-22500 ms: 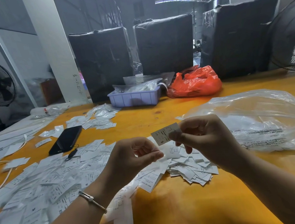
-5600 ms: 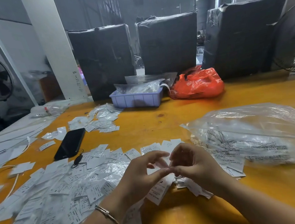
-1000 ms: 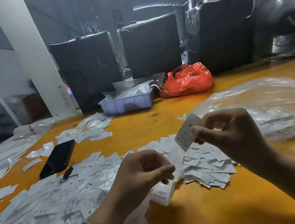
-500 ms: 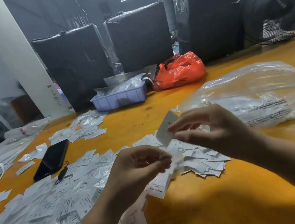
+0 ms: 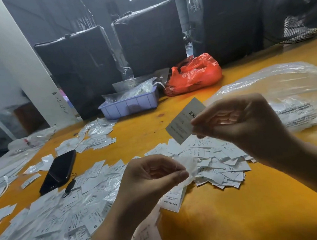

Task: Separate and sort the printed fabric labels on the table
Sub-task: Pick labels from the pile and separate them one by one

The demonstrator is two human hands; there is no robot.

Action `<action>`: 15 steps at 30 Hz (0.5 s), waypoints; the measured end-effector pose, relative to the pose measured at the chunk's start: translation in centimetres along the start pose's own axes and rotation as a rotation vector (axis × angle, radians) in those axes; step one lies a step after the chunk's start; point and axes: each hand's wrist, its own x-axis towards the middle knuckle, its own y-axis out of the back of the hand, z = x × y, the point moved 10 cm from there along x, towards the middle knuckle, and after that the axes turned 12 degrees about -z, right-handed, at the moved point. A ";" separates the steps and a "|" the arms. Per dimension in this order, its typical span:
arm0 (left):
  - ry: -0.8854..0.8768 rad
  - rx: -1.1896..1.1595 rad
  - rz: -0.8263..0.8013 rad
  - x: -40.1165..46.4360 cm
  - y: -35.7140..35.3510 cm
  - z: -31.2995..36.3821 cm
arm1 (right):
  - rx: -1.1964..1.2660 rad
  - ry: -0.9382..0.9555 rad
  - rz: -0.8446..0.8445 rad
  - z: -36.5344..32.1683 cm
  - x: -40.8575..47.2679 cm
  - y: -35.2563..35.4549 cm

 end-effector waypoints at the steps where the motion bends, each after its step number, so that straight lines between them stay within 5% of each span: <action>1: 0.000 0.000 0.000 0.0 0.0 0.0 | 0.029 0.011 0.025 -0.3 -0.1 0.3; 9: -0.008 0.048 0.018 0.0 0.3 0.0 | -0.144 0.026 -0.040 -1.9 -0.2 -0.6; 15: -0.006 0.030 0.064 -0.2 1.0 -0.3 | -0.232 0.044 0.089 -2.5 -0.6 0.5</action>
